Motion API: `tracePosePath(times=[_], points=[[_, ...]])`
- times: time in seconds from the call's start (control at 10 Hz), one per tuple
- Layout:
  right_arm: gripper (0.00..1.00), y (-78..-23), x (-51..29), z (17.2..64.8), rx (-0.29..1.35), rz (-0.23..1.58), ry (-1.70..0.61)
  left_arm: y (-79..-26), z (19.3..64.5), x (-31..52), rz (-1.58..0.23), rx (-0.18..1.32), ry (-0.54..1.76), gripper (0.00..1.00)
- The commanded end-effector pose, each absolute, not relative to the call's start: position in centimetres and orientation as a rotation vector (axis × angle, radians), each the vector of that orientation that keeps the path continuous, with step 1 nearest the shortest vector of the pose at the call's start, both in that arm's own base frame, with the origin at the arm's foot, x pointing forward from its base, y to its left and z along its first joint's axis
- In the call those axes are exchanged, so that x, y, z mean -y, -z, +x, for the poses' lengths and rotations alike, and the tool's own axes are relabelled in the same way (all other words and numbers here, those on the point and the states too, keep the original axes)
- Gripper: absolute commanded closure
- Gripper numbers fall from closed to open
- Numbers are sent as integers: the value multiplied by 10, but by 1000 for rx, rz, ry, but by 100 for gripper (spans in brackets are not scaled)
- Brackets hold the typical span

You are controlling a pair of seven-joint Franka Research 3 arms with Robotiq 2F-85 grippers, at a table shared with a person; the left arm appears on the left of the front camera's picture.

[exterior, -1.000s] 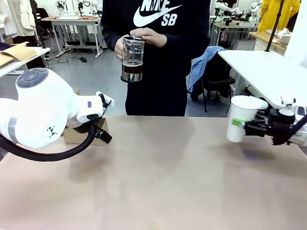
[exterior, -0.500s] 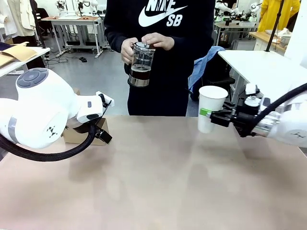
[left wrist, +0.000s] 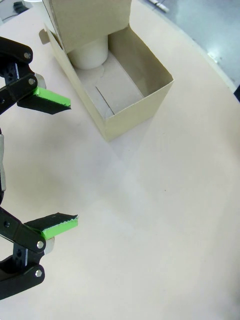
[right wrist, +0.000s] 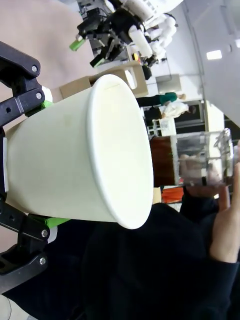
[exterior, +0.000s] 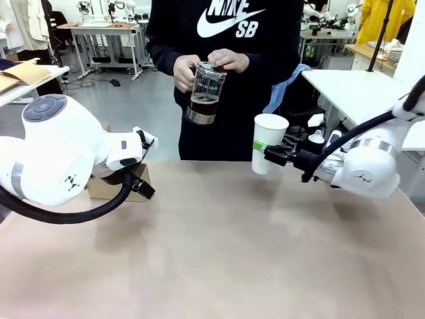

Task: Pour a drink into a cup and package it in a carrier.
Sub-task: Pick up the 600 ml Paper Cup and place it in the middle top area of the table, then when a person places the Paper Cup Lid on the 600 ml Paper Cup , lift the 600 ml Paper Cup.

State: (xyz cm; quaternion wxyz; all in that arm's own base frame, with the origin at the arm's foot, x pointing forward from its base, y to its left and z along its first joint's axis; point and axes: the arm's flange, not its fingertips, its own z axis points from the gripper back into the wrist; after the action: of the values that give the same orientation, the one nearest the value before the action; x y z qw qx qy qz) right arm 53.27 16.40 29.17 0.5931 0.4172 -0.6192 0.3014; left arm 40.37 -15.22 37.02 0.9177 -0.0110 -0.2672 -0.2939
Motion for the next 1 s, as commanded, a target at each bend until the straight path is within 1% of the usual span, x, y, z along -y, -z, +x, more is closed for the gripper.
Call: tracePosePath(times=[0.0, 0.3, 0.5, 0.6, 0.9], points=[[19, -277, -176, 549, 1476, 932, -690, -370, 404, 152, -24, 550, 604, 0], [19, -265, -174, 559, 1457, 938, -685, -370, 404, 152, -24, 550, 604, 0], [19, -264, -171, 562, 1477, 966, -678, -370, 404, 152, -24, 550, 604, 0], [19, -262, -169, 556, 1431, 966, -681, -370, 404, 152, -24, 550, 604, 0], [19, -262, -169, 556, 1431, 966, -681, -370, 404, 152, -24, 550, 604, 0]])
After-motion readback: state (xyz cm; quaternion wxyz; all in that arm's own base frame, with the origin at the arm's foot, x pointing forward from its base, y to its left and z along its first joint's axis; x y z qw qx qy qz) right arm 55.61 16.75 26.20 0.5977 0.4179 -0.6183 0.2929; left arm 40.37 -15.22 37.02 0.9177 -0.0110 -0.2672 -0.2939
